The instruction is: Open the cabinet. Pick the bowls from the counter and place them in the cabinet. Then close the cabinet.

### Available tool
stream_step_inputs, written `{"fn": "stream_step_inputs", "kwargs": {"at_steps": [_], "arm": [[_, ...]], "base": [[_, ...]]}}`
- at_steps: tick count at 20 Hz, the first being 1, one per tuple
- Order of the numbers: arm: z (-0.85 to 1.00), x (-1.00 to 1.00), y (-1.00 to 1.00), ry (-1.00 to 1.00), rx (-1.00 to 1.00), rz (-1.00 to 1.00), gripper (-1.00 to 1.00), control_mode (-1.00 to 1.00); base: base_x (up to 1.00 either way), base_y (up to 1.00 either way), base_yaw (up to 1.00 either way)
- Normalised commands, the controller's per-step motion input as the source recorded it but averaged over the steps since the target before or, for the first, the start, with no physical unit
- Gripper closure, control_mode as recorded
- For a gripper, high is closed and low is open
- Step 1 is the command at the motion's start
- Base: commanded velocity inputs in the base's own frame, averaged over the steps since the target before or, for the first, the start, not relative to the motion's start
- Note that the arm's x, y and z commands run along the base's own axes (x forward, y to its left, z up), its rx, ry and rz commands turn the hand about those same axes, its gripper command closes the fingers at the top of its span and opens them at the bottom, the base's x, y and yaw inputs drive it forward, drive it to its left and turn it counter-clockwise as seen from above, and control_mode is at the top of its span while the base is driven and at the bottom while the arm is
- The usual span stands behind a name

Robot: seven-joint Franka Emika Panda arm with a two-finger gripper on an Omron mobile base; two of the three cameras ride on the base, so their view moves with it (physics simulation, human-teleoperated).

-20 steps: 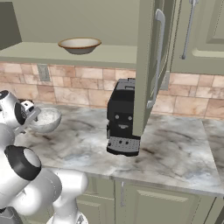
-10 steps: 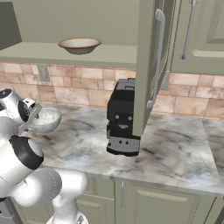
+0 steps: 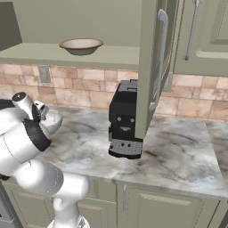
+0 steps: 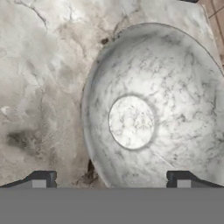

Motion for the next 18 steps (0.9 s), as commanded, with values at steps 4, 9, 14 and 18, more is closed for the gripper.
{"fn": "stream_step_inputs", "kwargs": {"at_steps": [4, 9, 14, 18], "arm": [[-0.4, 0.33, 0.0, 0.0, 0.0, 0.08, -1.0, -1.0], [-0.37, 0.33, 0.05, 0.0, 0.0, 0.07, -1.0, -1.0], [-0.3, 0.33, 0.09, 0.0, 0.0, 0.06, -1.0, -1.0], [-0.3, 0.45, 0.26, 0.02, 0.0, 0.05, 1.0, -1.0]], "base": [[0.0, 0.0, 0.0], [0.0, 0.0, 0.0], [0.0, 0.0, 0.0], [0.0, 0.0, 0.0]]}}
